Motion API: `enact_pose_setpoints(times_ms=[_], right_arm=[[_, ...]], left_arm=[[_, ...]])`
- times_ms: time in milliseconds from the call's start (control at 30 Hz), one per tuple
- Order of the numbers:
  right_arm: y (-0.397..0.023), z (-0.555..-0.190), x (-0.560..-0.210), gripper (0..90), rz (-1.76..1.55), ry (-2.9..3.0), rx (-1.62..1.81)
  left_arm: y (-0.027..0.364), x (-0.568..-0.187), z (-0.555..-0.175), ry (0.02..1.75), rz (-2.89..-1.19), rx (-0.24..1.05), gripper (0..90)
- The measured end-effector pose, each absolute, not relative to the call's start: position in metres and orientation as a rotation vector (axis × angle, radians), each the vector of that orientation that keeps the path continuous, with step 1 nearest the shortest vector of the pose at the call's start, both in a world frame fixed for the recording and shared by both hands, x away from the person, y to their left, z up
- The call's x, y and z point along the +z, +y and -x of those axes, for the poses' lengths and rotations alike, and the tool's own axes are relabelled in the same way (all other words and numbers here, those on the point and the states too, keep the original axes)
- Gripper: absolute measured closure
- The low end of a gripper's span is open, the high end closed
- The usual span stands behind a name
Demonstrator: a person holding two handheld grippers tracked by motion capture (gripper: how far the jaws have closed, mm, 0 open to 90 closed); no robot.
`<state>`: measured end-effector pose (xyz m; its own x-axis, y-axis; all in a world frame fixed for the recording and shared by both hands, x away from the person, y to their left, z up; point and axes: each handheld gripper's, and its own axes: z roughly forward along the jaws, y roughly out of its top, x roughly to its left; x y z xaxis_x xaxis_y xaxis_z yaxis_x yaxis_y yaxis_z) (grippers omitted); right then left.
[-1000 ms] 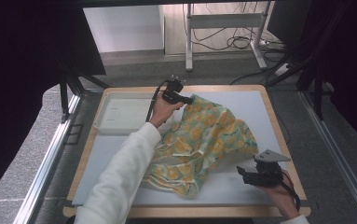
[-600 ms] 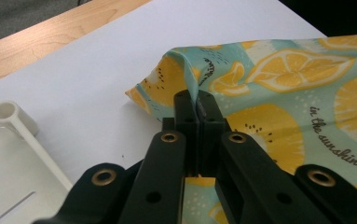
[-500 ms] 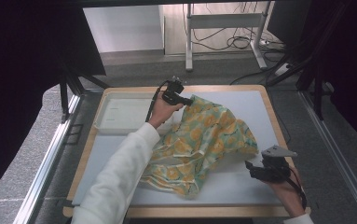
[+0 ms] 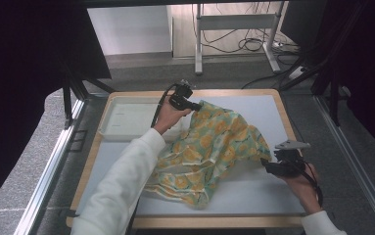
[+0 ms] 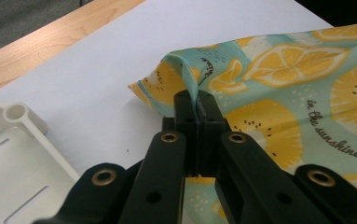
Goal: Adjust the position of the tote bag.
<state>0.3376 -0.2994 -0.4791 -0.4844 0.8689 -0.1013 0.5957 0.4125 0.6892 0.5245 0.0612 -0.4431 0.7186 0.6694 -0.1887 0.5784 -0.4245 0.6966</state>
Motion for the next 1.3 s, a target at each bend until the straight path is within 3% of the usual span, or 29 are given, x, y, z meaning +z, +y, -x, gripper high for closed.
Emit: enact_pose_setpoints(times_ms=[100, 233, 267, 400, 1300], right_arm=[[-0.299, -0.345, -0.479, 49.7, -1.261, 2.230, 0.807], [-0.301, -0.357, -0.479, 68.5, -1.288, 2.269, 0.819], [-0.301, -0.357, -0.479, 68.5, -1.288, 2.269, 0.819], [-0.296, -0.363, -0.481, 85.9, -1.266, 2.299, 0.817], [-0.315, -0.430, -0.467, 88.7, -1.344, 2.305, 0.773]], left_arm=[[0.062, -0.443, -0.524, 0.935, -2.140, 0.144, 90.0], [0.064, -0.444, -0.523, 0.934, -2.136, 0.126, 90.0], [0.064, -0.444, -0.523, 0.934, -2.136, 0.126, 90.0], [0.066, -0.445, -0.521, 0.934, -2.132, 0.110, 90.0], [0.102, -0.444, -0.477, 0.898, -2.068, 0.044, 90.0]])
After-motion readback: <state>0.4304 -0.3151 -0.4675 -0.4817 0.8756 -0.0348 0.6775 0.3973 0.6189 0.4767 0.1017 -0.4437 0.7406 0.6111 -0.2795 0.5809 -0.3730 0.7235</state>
